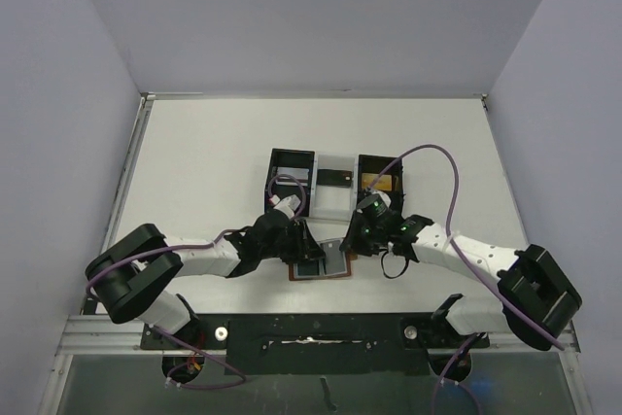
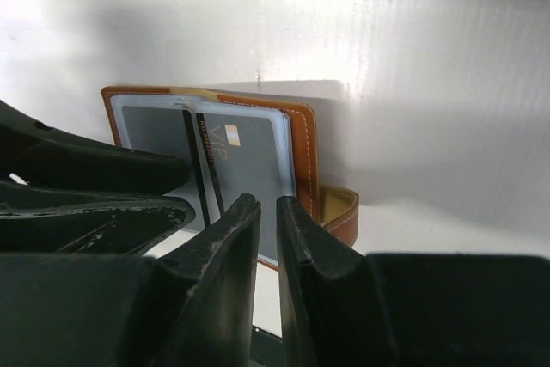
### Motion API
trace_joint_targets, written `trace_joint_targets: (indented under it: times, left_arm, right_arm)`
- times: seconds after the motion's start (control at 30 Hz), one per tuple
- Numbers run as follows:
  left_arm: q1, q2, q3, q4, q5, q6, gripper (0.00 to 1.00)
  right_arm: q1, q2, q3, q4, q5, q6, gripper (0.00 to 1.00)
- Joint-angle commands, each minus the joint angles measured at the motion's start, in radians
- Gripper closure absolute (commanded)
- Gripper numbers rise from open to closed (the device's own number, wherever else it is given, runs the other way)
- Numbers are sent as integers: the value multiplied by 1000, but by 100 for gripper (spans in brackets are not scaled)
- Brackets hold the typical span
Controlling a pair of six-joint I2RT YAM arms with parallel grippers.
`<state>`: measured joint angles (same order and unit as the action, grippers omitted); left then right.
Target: Take the credit cards out of the card holder
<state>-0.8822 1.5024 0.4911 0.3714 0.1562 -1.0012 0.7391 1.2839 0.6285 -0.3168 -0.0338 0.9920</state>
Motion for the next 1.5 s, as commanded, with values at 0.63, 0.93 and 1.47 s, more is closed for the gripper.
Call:
trace_joint_targets:
  times: [0.63, 0.93, 1.47]
  left_arm:
    - [8, 37, -56, 102, -3, -50, 63]
    - [10, -45, -47, 19, -73, -41, 58]
    - [3, 4, -36, -41, -62, -45, 66]
  right_arm:
    - [2, 146, -109, 187, -66, 57, 89]
    - [3, 145, -106, 170, -63, 53, 89]
    - [1, 131, -102, 224, -133, 40, 94]
